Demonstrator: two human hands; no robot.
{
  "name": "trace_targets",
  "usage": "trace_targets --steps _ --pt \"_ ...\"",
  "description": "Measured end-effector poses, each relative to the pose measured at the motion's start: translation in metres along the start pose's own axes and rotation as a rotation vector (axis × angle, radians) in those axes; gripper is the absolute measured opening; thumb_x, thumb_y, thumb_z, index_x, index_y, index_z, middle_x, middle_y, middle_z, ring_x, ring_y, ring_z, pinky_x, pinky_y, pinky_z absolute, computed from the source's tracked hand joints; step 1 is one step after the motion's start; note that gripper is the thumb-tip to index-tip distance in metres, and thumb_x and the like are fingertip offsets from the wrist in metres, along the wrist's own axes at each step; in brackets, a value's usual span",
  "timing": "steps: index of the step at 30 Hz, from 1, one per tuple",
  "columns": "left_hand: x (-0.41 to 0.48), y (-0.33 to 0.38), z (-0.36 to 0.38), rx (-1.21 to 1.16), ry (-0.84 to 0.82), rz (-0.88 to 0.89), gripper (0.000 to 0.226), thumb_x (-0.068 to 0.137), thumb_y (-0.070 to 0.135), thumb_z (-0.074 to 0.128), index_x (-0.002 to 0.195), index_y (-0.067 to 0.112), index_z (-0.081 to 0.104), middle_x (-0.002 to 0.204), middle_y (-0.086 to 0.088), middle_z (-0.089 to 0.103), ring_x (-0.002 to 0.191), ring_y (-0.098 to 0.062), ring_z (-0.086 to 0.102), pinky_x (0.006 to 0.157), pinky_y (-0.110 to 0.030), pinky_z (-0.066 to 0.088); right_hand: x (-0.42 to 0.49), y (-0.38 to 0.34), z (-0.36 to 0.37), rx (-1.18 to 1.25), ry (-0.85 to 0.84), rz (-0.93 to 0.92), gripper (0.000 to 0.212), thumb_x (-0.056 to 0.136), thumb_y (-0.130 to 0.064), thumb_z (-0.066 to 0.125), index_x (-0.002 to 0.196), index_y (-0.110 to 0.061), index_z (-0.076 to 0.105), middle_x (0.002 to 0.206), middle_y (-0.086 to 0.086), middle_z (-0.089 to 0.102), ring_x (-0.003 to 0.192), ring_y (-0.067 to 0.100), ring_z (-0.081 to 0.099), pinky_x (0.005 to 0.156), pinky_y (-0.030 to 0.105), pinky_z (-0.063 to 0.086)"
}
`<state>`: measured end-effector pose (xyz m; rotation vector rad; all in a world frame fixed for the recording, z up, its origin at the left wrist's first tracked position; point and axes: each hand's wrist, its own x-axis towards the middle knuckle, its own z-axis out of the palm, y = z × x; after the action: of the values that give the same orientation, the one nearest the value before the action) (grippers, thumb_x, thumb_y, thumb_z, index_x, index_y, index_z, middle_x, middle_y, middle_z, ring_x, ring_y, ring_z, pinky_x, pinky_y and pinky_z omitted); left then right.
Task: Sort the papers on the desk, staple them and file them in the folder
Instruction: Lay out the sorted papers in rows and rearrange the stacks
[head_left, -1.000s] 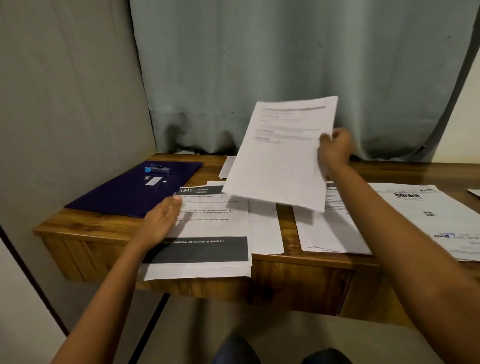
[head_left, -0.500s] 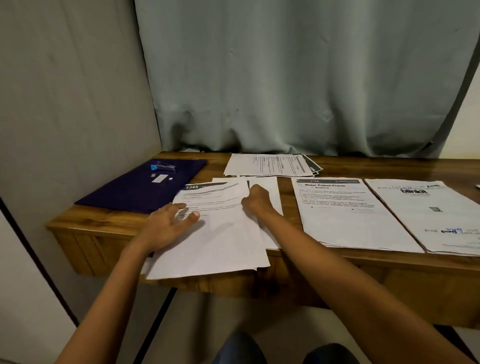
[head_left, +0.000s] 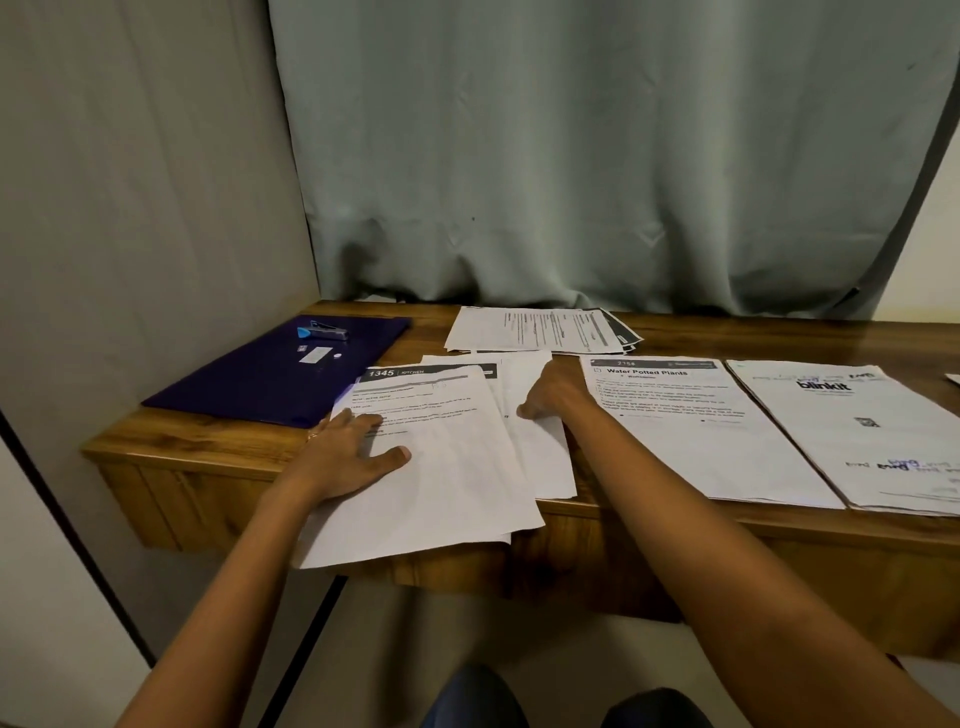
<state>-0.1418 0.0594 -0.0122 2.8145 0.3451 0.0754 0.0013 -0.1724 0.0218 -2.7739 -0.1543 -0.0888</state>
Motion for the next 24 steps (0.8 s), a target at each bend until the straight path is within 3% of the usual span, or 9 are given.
trace_targets --steps 3,6,10,14,18,20,24 --pt "0.001 0.008 -0.004 0.03 -0.004 -0.002 0.075 0.086 0.065 0.047 0.149 0.028 0.027 0.159 -0.005 0.015 0.146 -0.027 0.015 0.115 -0.047 0.018 0.006 0.004 0.003 0.153 -0.04 0.079 0.057 0.081 -0.023 0.073 0.127 -0.002 0.049 0.126 0.011 0.055 0.115 0.029 0.055 0.088 0.028 0.047" --pt "0.002 0.015 -0.006 0.059 -0.015 0.001 0.073 0.088 0.064 0.044 0.149 0.028 0.026 0.159 -0.005 0.014 0.146 -0.026 0.013 0.116 -0.046 0.016 0.008 0.011 0.006 0.341 0.12 0.125 0.055 0.075 -0.01 0.077 0.123 -0.001 0.053 0.124 0.014 0.057 0.111 0.031 0.058 0.078 0.03 0.046" --pt "0.004 0.015 -0.004 0.048 -0.015 0.011 0.073 0.089 0.064 0.043 0.149 0.027 0.026 0.159 -0.004 0.016 0.146 -0.025 0.014 0.115 -0.045 0.018 0.014 0.019 0.002 0.436 0.242 0.111 0.032 0.081 -0.015 0.072 0.105 0.002 0.061 0.11 0.017 0.064 0.097 0.033 0.063 0.07 0.031 0.048" --pt "0.009 0.012 0.0 0.043 -0.023 0.009 0.074 0.088 0.065 0.043 0.149 0.027 0.025 0.159 -0.004 0.016 0.146 -0.026 0.013 0.115 -0.046 0.018 0.024 0.023 -0.021 0.452 0.403 0.027 0.021 0.089 -0.016 0.06 0.091 0.004 0.067 0.088 0.013 0.067 0.074 0.024 0.058 0.058 0.023 0.038" --pt "0.015 0.009 0.003 0.044 -0.036 0.009 0.076 0.087 0.067 0.042 0.15 0.028 0.023 0.159 -0.004 0.015 0.147 -0.026 0.01 0.117 -0.047 0.015 0.037 0.03 -0.066 0.526 0.629 0.011 0.028 0.092 -0.019 0.053 0.1 0.002 0.069 0.097 0.023 0.068 0.089 0.034 0.065 0.074 0.035 0.051" --pt "0.017 0.008 0.003 0.04 -0.038 0.0 0.076 0.087 0.067 0.042 0.149 0.028 0.024 0.159 -0.005 0.015 0.147 -0.027 0.009 0.117 -0.047 0.013 0.042 0.036 -0.093 0.596 0.736 -0.014 0.026 0.093 -0.018 0.052 0.096 0.002 0.068 0.092 0.019 0.068 0.084 0.03 0.064 0.076 0.037 0.052" --pt "0.02 0.005 0.004 0.028 -0.037 -0.007 0.077 0.085 0.069 0.044 0.148 0.029 0.028 0.158 -0.006 0.019 0.146 -0.029 0.011 0.116 -0.048 0.017 0.045 0.051 -0.13 0.719 0.88 -0.014 0.02 0.089 -0.015 0.048 0.08 -0.006 0.063 0.074 0.008 0.052 0.071 0.02 0.046 0.063 0.03 0.037"
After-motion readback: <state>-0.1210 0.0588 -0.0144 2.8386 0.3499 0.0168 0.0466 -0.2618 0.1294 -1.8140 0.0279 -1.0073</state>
